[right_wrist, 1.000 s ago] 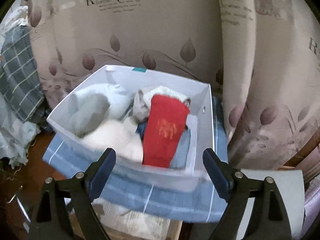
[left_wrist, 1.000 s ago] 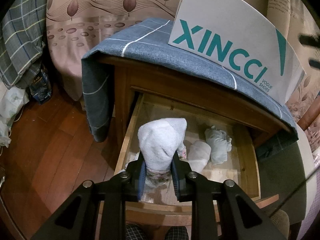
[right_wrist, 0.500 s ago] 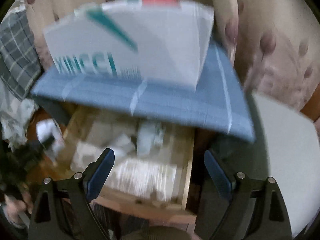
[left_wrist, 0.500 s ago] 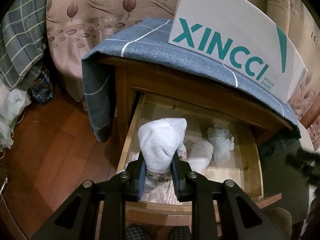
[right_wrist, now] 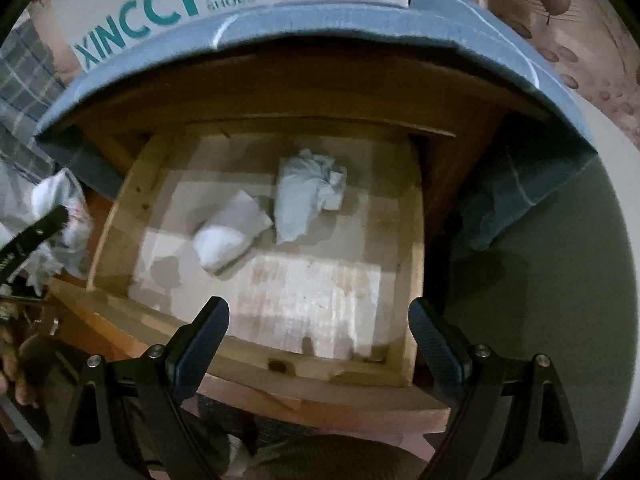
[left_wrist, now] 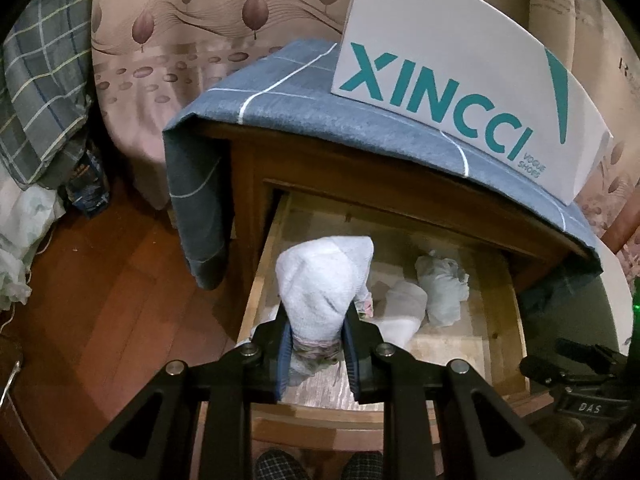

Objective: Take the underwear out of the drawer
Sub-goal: 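Move the empty right tool back over the drawer, then carry the white patterned sock into the white box with the left tool and open it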

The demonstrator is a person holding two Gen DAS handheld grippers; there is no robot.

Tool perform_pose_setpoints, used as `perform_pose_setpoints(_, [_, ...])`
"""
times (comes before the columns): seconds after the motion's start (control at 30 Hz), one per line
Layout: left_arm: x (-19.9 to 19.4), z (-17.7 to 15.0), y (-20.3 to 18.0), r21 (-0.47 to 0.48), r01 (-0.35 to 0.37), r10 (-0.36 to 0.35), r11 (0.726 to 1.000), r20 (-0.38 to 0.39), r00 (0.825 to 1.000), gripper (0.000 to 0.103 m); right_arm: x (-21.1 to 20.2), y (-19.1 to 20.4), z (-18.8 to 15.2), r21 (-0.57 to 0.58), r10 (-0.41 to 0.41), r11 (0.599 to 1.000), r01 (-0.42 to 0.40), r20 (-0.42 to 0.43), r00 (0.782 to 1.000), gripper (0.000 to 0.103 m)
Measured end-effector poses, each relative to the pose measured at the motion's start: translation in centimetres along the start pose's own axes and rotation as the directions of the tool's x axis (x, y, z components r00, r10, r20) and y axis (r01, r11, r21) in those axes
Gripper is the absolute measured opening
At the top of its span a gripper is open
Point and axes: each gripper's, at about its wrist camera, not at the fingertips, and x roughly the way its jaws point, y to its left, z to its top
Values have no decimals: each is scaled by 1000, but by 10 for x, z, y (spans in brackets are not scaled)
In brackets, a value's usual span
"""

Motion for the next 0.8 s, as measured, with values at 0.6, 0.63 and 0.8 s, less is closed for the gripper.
perform_pose_setpoints(0.6, [-83, 61, -11, 100, 20, -35, 995, 150, 988, 22, 12, -7, -1, 44, 35, 999, -32, -58, 998, 90])
perform_pose_setpoints(0.63, [-92, 68, -13, 110, 23, -41, 994, 164, 986, 22, 12, -7, -1, 43, 33, 999, -30, -59, 998, 90])
perform_pose_setpoints(0.8, [-135, 106, -30, 175, 33, -72, 984, 222, 972, 22, 12, -6, -1, 40, 31, 999, -28, -57, 998, 90])
